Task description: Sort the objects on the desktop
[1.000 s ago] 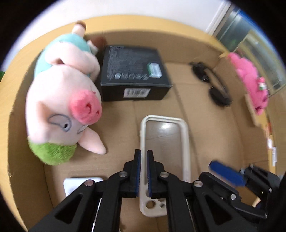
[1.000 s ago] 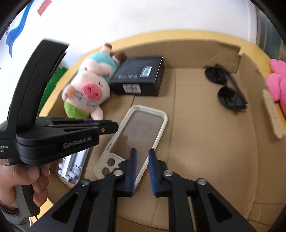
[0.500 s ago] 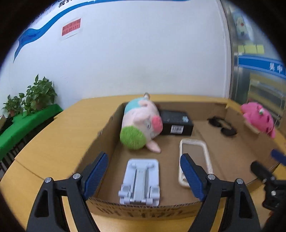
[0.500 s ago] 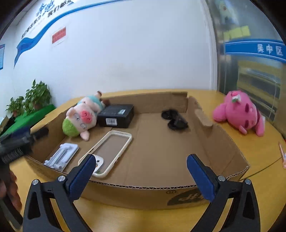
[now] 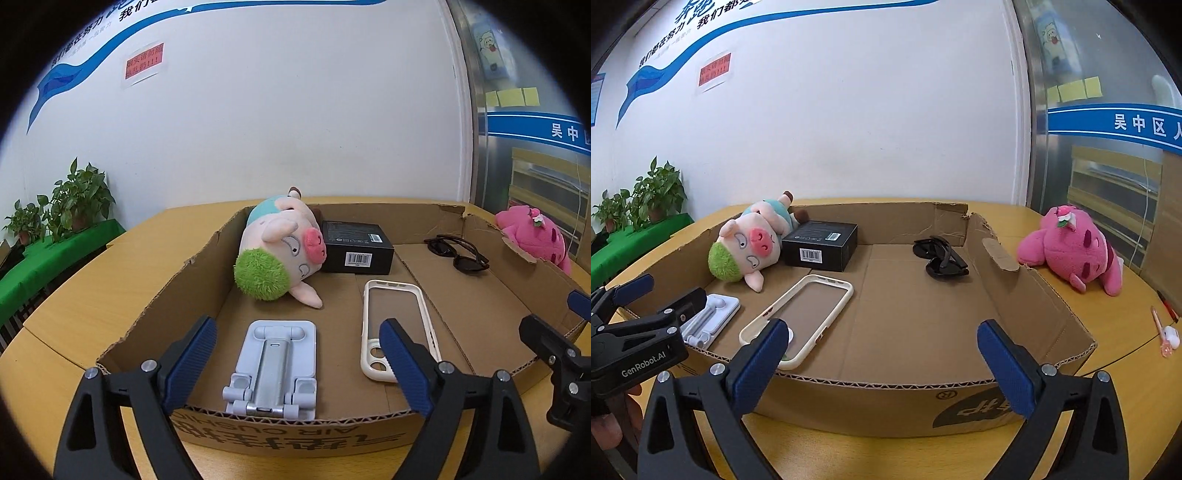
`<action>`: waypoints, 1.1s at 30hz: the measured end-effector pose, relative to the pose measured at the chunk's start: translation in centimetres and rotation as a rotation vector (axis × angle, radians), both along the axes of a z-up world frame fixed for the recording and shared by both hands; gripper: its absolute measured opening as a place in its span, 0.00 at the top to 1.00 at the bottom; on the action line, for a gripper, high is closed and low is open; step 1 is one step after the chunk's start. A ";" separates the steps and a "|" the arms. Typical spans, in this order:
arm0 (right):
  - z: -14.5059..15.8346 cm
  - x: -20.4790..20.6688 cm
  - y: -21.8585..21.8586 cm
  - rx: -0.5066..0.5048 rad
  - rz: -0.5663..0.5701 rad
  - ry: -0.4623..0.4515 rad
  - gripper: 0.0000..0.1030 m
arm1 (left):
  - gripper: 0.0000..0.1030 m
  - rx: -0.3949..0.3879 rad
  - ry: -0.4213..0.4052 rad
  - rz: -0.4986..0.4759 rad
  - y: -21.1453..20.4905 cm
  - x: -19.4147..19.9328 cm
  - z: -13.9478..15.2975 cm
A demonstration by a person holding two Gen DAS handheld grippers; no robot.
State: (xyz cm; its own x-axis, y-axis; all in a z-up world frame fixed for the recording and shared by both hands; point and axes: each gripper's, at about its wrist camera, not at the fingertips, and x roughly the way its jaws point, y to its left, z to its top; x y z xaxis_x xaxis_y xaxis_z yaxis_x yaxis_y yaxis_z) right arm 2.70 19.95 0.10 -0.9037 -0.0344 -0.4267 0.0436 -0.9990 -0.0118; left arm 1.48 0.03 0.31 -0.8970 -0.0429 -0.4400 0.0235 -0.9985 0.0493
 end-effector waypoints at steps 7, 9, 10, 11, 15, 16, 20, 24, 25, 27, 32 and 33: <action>0.1 0.0 -0.1 0.001 -0.002 0.001 0.00 | 0.12 0.002 -0.001 -0.001 0.0 0.0 0.0; 0.0 0.0 -0.1 0.001 -0.001 0.000 0.00 | 0.12 0.002 -0.001 -0.001 0.0 0.0 0.0; 0.1 0.0 -0.1 0.001 -0.001 0.001 0.00 | 0.12 0.002 -0.001 -0.001 0.0 0.0 0.0; 0.1 0.0 -0.1 0.001 -0.001 0.000 0.00 | 0.12 0.002 -0.001 -0.001 0.0 0.0 0.0; 0.1 0.0 -0.1 0.001 -0.001 0.000 0.00 | 0.12 0.002 -0.002 -0.001 0.0 0.0 0.0; 0.1 0.0 -0.1 0.001 -0.001 0.000 0.00 | 0.12 0.002 -0.002 -0.001 0.0 0.0 0.0; 0.1 0.1 -0.1 0.001 -0.002 0.001 0.00 | 0.11 0.002 -0.001 -0.001 0.0 0.0 0.0; 0.0 0.0 -0.1 0.002 -0.002 -0.003 0.00 | 0.01 0.011 -0.015 -0.022 0.1 -0.7 -0.1; 0.1 0.0 -0.1 0.002 -0.003 -0.003 0.00 | 0.01 0.011 -0.016 -0.021 0.1 -0.8 -0.1; 0.1 0.0 -0.1 0.001 -0.002 -0.002 0.00 | 0.01 0.010 -0.015 -0.022 0.1 -0.8 -0.1; 0.1 0.0 -0.1 0.002 -0.003 -0.001 0.00 | 0.01 0.011 -0.015 -0.022 0.1 -0.7 0.0; 0.1 0.0 -0.2 0.002 -0.003 -0.002 0.00 | 0.01 0.011 -0.016 -0.022 0.1 -0.7 -0.1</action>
